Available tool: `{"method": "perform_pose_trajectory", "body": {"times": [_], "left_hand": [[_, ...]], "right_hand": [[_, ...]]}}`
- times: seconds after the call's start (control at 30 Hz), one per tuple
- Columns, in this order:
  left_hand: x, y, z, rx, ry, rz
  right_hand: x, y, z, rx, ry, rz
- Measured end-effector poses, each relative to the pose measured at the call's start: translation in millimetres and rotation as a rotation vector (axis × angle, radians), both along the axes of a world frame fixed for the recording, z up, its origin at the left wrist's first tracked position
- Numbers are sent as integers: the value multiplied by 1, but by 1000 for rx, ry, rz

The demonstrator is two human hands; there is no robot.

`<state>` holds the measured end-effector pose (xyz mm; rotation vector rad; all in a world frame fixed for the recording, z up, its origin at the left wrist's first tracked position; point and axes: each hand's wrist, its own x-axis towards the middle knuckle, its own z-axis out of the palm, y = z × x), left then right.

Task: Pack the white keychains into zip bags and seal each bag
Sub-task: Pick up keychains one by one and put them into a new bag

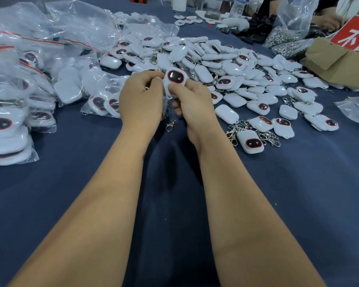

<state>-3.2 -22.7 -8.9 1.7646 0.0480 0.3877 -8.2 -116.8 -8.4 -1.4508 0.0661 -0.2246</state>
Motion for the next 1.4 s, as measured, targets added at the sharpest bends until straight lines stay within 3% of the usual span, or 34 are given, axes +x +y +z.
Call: {"method": "perform_pose_trajectory", "body": {"times": [0.1, 0.33, 0.57, 0.9, 1.07, 1.4], "left_hand": [[1, -2, -1, 20, -18, 2], [3, -3, -4, 101, -45, 26], [5, -2, -8, 181, -60, 42], [7, -2, -12, 291, -75, 57], [7, -3, -13, 368, -83, 62], [7, -3, -12, 376, -74, 62]], "right_hand": [[-1, 0, -2, -98, 4, 29], [-3, 0, 0, -55, -8, 114], [1, 3, 3, 5, 75, 24], [0, 6, 0, 53, 33, -35], [1, 7, -2, -37, 43, -80], [0, 7, -1, -5, 41, -80]]}}
